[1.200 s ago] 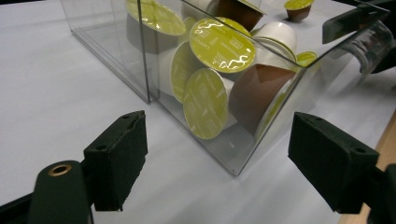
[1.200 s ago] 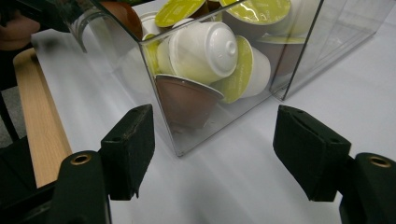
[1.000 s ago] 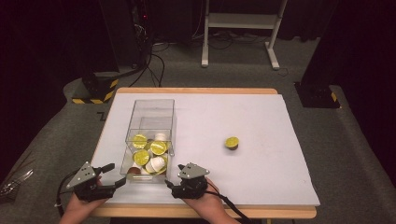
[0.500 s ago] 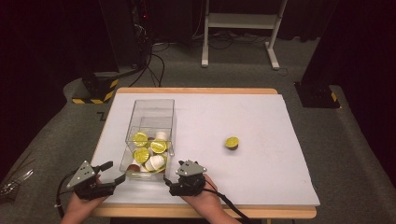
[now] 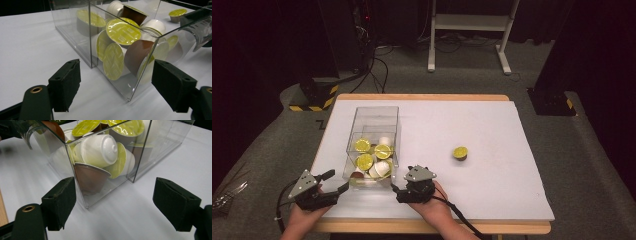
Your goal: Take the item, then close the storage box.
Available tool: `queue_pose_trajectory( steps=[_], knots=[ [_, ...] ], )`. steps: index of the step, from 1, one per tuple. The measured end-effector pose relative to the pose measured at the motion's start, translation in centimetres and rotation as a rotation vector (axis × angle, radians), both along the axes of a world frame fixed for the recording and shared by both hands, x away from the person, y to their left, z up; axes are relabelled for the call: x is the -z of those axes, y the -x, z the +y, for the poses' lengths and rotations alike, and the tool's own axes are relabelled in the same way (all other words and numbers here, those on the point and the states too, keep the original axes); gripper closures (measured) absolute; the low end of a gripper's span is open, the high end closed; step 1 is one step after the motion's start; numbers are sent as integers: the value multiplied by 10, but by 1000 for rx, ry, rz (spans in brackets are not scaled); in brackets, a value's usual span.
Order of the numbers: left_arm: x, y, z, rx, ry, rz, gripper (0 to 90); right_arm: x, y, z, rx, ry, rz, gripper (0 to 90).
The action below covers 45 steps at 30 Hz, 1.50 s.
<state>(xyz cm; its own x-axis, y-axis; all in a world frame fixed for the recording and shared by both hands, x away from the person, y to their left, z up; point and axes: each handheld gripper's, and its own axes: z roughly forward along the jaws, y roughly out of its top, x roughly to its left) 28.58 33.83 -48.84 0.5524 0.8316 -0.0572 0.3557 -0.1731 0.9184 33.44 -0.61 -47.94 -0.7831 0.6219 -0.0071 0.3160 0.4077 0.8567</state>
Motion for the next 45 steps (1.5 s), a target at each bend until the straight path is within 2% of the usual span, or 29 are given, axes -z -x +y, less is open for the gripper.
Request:
queue_pose_trajectory(
  steps=[9,10,12,18,20,24,26,29,34,36,38,40,43,45],
  knots=[
    [1,-5,0,-36,8,7,250,-2,-7,0,29,8,-9,190],
    [1,-6,-1,-43,10,9,251,-2,-8,-1,38,11,-13,212],
    [1,-7,-2,-36,15,10,241,-4,-11,-3,71,15,-34,220],
    [1,-11,-9,-12,4,4,231,-9,-17,-5,95,10,-33,222],
    [1,-12,-12,-4,6,10,231,-10,-14,-7,91,6,-20,222],
    [3,-14,-13,5,10,14,230,-10,-2,-12,45,-24,1,221],
    [3,-13,-13,4,10,15,231,-8,3,-9,23,-31,19,221],
    [2,-13,-13,0,7,11,232,-3,4,-2,9,-16,23,220],
    [1,-14,-14,9,10,2,232,3,-3,3,51,6,12,221],
    [0,-14,-15,8,14,0,232,3,-8,1,61,-2,26,222],
    [0,-15,-16,12,16,0,232,3,-9,-1,82,6,11,229],
    [0,-15,-17,10,20,3,228,2,-13,-3,104,-5,24,231],
    [0,-14,-17,7,15,2,228,0,-15,-6,102,5,24,229],
    [0,-14,-17,5,14,-1,232,-1,-10,-13,75,-15,40,231]
  ],
)
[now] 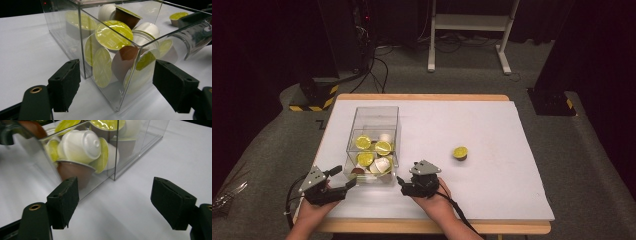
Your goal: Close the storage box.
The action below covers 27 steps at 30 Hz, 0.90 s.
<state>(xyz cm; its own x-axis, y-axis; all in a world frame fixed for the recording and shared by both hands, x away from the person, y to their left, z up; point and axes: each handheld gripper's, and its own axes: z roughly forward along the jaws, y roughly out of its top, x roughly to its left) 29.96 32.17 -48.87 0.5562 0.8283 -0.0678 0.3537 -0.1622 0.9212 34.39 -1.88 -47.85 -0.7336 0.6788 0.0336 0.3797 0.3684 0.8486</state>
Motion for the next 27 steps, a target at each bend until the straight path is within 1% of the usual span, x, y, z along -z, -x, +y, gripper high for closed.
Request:
queue_pose_trajectory(
  steps=[1,4,7,10,12,14,15,19,21,27],
  knots=[
    [0,0,0,-1,1,2,235,0,5,-2,-24,-13,5,230],
    [0,0,2,-2,6,4,234,-2,12,3,-49,-13,-13,230],
    [0,2,2,-12,11,3,238,-1,11,14,-60,-6,-18,230],
    [-1,3,5,-17,22,3,243,3,4,21,-33,1,-7,226],
    [0,2,5,-23,31,7,245,5,0,22,-38,-13,15,217],
    [0,1,5,-26,36,12,247,5,-1,23,-34,-4,1,218],
    [0,0,5,-28,33,11,248,5,-2,24,-25,-1,-1,217],
    [0,-4,3,-34,27,19,251,5,-7,23,-19,-2,-4,211],
    [0,-7,2,-37,17,19,249,5,-10,23,-12,2,-7,206],
    [1,-17,-3,-74,-11,22,238,4,-19,24,7,12,-5,201]
  ],
)
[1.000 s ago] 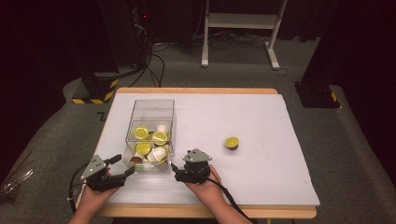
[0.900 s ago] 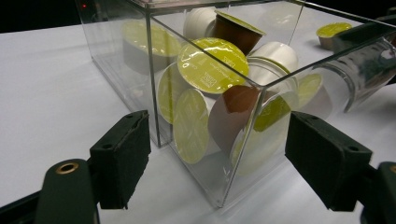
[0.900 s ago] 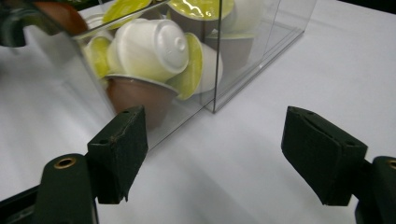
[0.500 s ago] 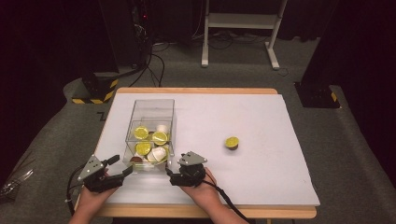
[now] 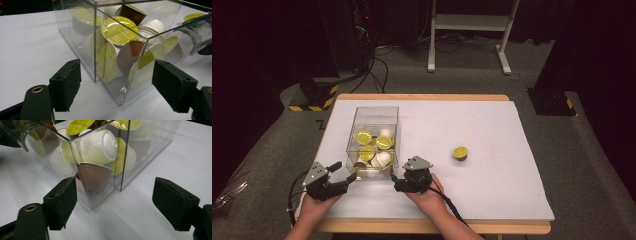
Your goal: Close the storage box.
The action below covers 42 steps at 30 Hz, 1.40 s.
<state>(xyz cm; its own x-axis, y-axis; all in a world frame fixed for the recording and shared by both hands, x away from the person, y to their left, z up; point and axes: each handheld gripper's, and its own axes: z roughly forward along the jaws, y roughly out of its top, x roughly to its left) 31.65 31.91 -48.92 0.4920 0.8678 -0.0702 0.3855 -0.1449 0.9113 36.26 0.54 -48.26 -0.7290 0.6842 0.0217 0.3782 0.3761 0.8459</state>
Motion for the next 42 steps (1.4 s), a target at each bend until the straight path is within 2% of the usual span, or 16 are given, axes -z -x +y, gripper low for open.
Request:
queue_pose_trajectory(
  steps=[11,18,20,30,34,42],
  knots=[
    [-2,-19,1,-45,-6,-1,247,-1,-19,4,31,-12,2,208],
    [-1,-32,4,-60,15,31,269,-2,-32,7,43,-15,3,207],
    [-1,-36,3,-64,11,28,271,-2,-35,8,50,-20,10,207],
    [0,-49,1,-86,11,30,283,-2,-49,15,63,-20,12,213],
    [4,-54,1,-108,10,46,294,-1,-55,17,80,-30,21,222],
    [8,-58,-1,-127,8,58,302,4,-61,19,101,-26,30,225]
  ],
)
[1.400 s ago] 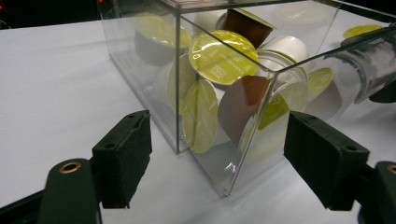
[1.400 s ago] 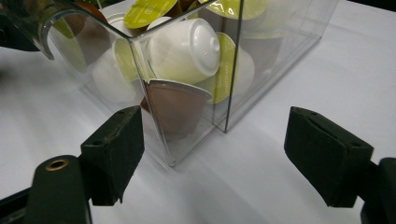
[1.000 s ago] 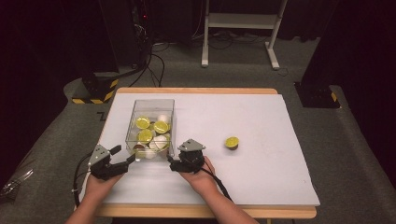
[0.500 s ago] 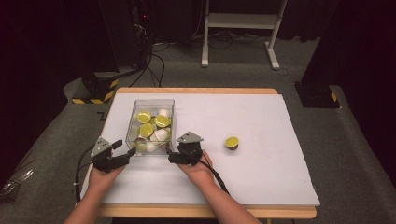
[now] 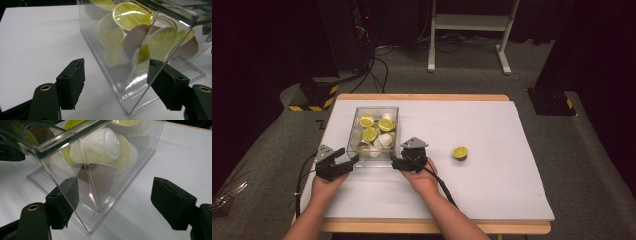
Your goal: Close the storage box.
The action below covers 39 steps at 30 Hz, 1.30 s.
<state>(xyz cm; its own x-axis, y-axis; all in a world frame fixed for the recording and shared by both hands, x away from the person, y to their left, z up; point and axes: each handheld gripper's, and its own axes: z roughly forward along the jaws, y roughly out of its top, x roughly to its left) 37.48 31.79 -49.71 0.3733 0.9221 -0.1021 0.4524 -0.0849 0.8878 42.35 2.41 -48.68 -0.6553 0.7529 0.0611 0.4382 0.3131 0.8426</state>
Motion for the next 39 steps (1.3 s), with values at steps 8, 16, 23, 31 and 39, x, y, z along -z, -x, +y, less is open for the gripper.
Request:
queue_pose_trajectory(
  steps=[8,16,23,31,39],
  knots=[
    [-2,2,1,14,18,16,306,-3,5,0,-21,6,2,274],
    [-3,8,-5,23,-29,19,280,-7,10,-3,-29,5,-5,275],
    [-3,14,-2,25,-41,30,263,-8,14,-13,-20,12,-4,275],
    [1,28,7,35,-56,68,261,-11,28,-38,-29,13,-21,272],
    [4,43,9,49,-108,82,272,-16,42,-85,29,10,-18,279]
  ],
)
